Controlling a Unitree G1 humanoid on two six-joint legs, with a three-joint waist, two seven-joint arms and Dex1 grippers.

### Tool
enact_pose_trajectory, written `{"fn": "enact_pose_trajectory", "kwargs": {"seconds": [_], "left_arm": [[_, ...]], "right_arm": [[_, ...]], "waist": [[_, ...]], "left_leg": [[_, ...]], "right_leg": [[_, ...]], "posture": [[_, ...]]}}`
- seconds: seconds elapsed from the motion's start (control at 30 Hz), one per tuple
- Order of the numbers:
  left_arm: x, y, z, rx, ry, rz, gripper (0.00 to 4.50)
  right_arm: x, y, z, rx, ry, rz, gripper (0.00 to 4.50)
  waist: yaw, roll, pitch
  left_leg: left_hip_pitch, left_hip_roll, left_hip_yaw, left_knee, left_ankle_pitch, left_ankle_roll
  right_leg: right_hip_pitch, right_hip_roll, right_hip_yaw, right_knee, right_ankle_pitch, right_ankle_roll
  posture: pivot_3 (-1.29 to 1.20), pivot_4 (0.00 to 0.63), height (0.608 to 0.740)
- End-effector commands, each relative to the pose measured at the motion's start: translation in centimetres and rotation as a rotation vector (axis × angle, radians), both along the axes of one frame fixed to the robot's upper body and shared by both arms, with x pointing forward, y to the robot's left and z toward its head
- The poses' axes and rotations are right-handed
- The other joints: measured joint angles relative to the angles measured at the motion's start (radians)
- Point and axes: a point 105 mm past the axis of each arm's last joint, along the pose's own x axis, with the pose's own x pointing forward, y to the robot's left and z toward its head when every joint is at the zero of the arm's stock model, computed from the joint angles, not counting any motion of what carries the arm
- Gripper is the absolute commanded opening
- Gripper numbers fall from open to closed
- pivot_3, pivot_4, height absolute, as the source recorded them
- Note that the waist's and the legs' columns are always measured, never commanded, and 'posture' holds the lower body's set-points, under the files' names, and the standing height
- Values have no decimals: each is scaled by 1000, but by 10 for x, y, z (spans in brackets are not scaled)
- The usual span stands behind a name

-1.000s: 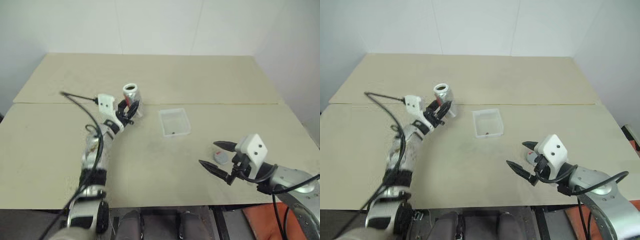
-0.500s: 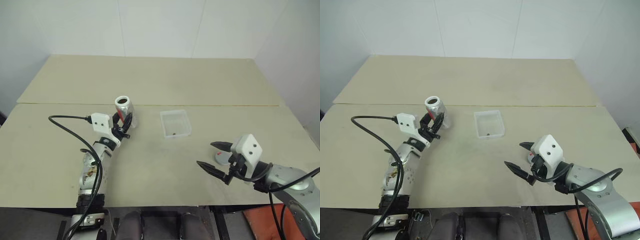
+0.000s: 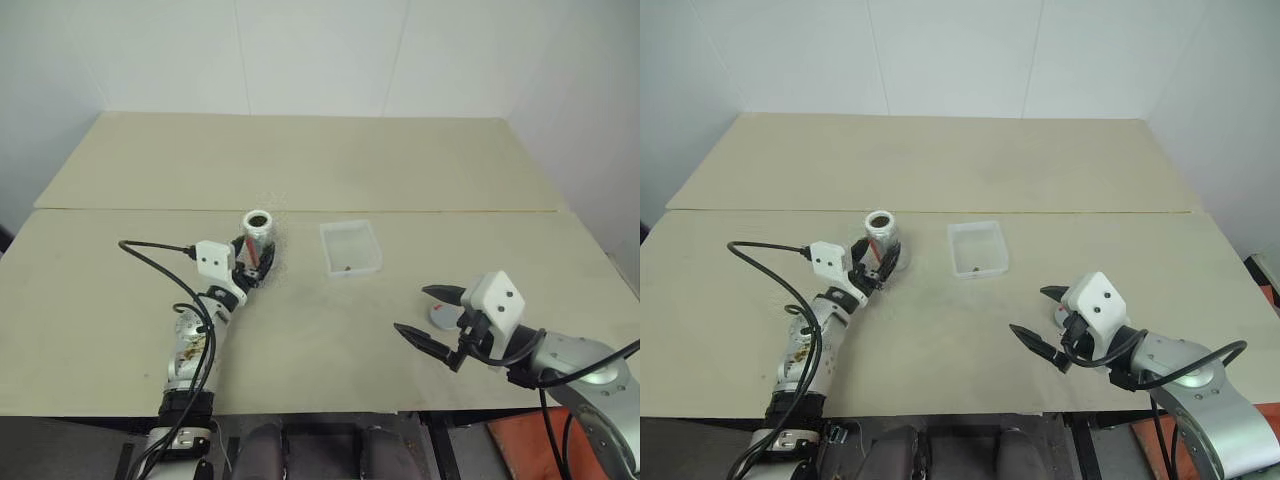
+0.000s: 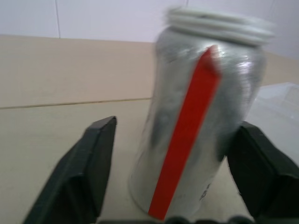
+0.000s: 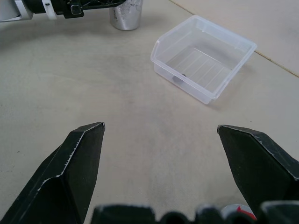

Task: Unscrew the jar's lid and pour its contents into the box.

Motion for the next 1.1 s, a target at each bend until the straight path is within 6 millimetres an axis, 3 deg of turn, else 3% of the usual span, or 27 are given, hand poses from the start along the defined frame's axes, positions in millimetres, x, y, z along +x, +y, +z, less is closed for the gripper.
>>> {"fn": "enact_pose_trajectory", "kwargs": {"seconds": [0.03,0.37,0.63,0.77,0.93,1.1], "left_arm": [[-3,1,8,21,-42,9,4430],[-20,3,4,1,-31,-4,4430],[-64,21,5,26,-26,-89,4430],[-96,30,23,32,2,-301,4430],[-137,50,52,97,98,-635,4430],[-147,56,70,146,130,-744,4430]], "right_arm": [[-1,3,9,-4,-49,14,4500],[2,4,9,-4,-52,15,4500],[0,3,8,-9,-44,17,4500],[-8,-7,15,-11,-40,49,4500],[-30,-34,25,-84,8,147,4500],[-39,-60,28,-184,57,154,4500]], "waist": [[0,0,0],[0,0,0],[-4,0,0],[-3,1,0],[-1,2,0],[-1,4,-1]], "left_leg": [[0,0,0,0,0,0],[0,0,0,0,0,0],[2,1,0,-5,0,0],[2,2,1,-6,0,0],[3,3,2,-6,0,0],[8,2,4,-9,0,0]], "right_leg": [[0,0,0,0,0,0],[0,0,0,0,0,0],[-1,0,1,0,0,0],[-1,0,1,-1,0,-1],[0,-1,1,-2,-1,-1],[3,0,1,-2,-1,-3]], "posture": [[0,150,740],[0,150,740],[0,150,740],[0,150,740],[0,150,740],[0,150,740]]}}
